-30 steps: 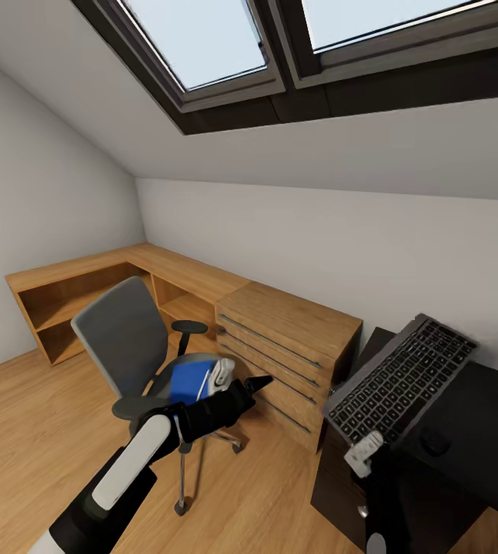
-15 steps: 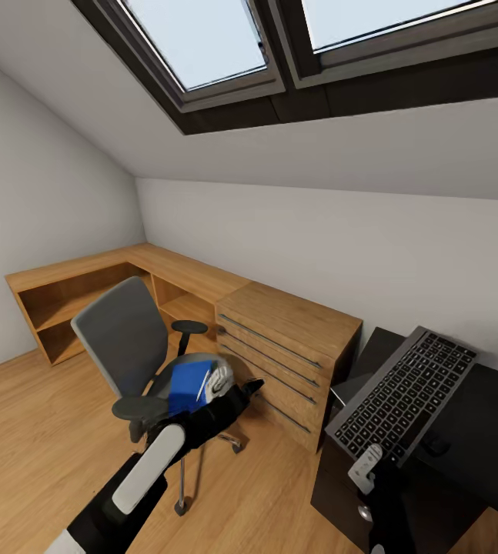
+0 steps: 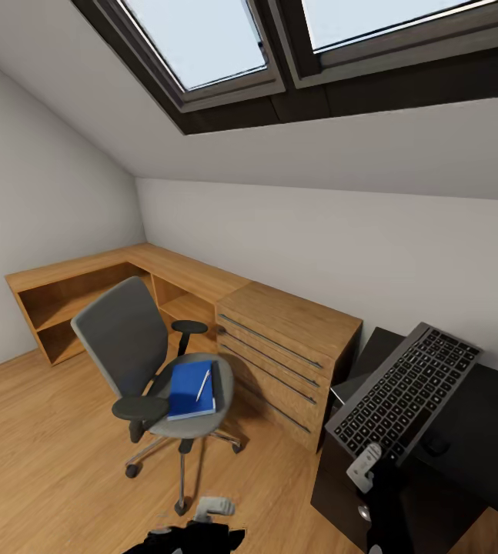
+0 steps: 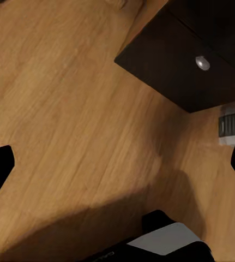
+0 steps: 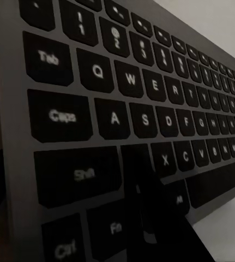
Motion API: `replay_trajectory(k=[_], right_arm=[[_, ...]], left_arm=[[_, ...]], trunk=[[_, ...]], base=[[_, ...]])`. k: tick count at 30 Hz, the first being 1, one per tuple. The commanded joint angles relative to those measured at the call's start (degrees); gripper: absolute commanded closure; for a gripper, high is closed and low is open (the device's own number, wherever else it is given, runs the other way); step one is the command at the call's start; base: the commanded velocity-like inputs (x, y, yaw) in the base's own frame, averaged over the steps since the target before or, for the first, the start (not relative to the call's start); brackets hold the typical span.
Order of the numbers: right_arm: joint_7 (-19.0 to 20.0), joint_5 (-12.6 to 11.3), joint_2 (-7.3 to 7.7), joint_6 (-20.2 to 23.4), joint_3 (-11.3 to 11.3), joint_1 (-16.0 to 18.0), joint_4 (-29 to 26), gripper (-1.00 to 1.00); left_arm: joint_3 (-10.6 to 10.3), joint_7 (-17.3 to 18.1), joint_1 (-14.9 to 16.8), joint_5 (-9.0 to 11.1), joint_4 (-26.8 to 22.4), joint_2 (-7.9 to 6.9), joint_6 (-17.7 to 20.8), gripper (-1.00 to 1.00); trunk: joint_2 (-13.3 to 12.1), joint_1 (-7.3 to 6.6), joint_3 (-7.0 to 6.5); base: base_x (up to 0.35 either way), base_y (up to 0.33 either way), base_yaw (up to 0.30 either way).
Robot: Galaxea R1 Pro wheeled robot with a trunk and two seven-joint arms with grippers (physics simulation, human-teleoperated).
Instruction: In the bedroom, organize the workspace by keeping the computer under the desk, ensuring the monitor is on the desk, placing the keyboard on the desk next to the monitor, placing the mouse on the desk next to the keyboard, moving the folder from the swivel chair onto the desk next to the mouse, stacking the notebook on top of the folder with the pen on top of the notebook, and positioning the swivel chair next to the desk.
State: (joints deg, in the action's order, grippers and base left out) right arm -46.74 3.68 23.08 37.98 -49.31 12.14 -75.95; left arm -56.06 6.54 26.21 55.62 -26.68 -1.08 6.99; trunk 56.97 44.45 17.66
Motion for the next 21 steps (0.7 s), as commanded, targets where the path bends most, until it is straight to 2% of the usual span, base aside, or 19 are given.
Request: replay_trajectory(k=[1,2,6,8,9,14,21], right_arm=[[-0.57,0.18,0.04,0.40,-0.20,0.08,-0.01,1.00],[-1.07,0.18,0.03,0.36,-0.25,0.08,0.08,1.00],[-1.63,0.22,-0.18,0.34,-0.38,0.08,0.11,1.00],[-2.97,0.35,-0.76,0.34,-0.36,0.08,0.12,1.00],[-5.18,0.42,-1.64,0.26,-0.42,0.08,0.31,1.00],[-4.99,0.37,-1.84,0.25,-0.49,0.08,0.28,1.00],[-3.93,0.28,-1.98,0.25,-0.51,0.08,0.23,1.00]], left_arm=[[-0.31,1.92,0.07,0.32,4.17,0.81,-2.62,-1.00],[-0.60,4.48,0.07,0.14,9.93,2.02,-5.98,-1.00],[-1.08,5.72,0.07,0.13,13.40,2.73,-8.36,-1.00],[-1.02,5.73,0.07,0.45,14.07,2.84,-10.27,-1.00],[-1.08,5.76,0.07,0.74,14.45,3.00,-12.21,-1.00],[-1.15,5.77,0.07,0.73,14.48,3.01,-12.28,-1.00],[-1.22,5.77,0.07,0.73,14.54,3.24,-12.27,-1.00]], trunk=[[0.05,0.01,0.07],[0.05,0.01,0.08],[0.05,0.01,0.11],[0.05,0.01,0.11],[0.05,0.01,0.11],[0.05,0.01,0.05],[0.05,0.01,-0.31]], base=[[0.000,0.000,0.000],[0.000,0.000,-0.023],[0.000,0.000,-0.018],[0.000,0.000,-0.004],[0.000,0.000,0.000],[0.000,0.000,-0.033],[0.000,0.000,-0.179]])
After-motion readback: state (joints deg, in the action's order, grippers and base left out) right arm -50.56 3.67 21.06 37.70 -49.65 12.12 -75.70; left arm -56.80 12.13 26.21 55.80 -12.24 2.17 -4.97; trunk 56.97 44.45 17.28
